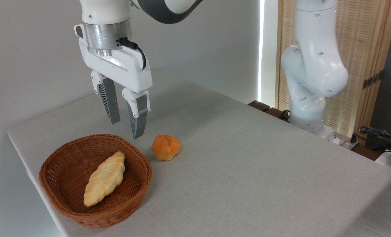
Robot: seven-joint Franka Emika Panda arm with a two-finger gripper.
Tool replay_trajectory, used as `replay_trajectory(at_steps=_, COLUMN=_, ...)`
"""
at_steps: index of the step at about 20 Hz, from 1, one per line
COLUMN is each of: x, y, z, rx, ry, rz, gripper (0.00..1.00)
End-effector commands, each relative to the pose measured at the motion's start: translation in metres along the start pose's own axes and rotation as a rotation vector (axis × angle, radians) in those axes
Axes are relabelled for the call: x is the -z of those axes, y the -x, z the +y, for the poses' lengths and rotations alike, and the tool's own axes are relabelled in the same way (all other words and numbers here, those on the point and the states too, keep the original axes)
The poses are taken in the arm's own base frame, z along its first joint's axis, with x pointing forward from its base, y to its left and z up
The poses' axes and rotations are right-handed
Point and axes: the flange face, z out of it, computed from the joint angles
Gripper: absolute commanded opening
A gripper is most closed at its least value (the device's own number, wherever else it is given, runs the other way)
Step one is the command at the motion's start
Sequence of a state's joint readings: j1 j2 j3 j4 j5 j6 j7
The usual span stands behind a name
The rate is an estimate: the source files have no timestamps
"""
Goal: Put bread into the basket
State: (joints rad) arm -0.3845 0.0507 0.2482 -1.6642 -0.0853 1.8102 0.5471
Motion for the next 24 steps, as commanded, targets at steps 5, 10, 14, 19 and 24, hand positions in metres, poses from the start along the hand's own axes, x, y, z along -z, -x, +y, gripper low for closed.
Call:
replay_trajectory(at_steps=5, x=-0.001, y=-0.001, z=0.005, rx=-0.005, ry=0.006, rz=-0.026, gripper=1.00)
replay_trajectory(at_steps=10, x=-0.011, y=-0.001, z=0.013, rx=-0.016, ry=0.031, rz=-0.067, gripper=1.00)
replay_trajectory(at_steps=14, x=-0.041, y=0.000, z=0.040, rx=-0.054, ry=0.069, rz=-0.118, gripper=1.00)
replay_trajectory(at_steps=19, x=-0.077, y=0.022, z=0.073, rx=-0.096, ry=0.095, rz=-0.133, gripper=1.00)
replay_trajectory(at_steps=24, x=-0.111, y=0.037, z=0.093, rx=-0.127, ry=0.113, rz=-0.180, gripper=1.00)
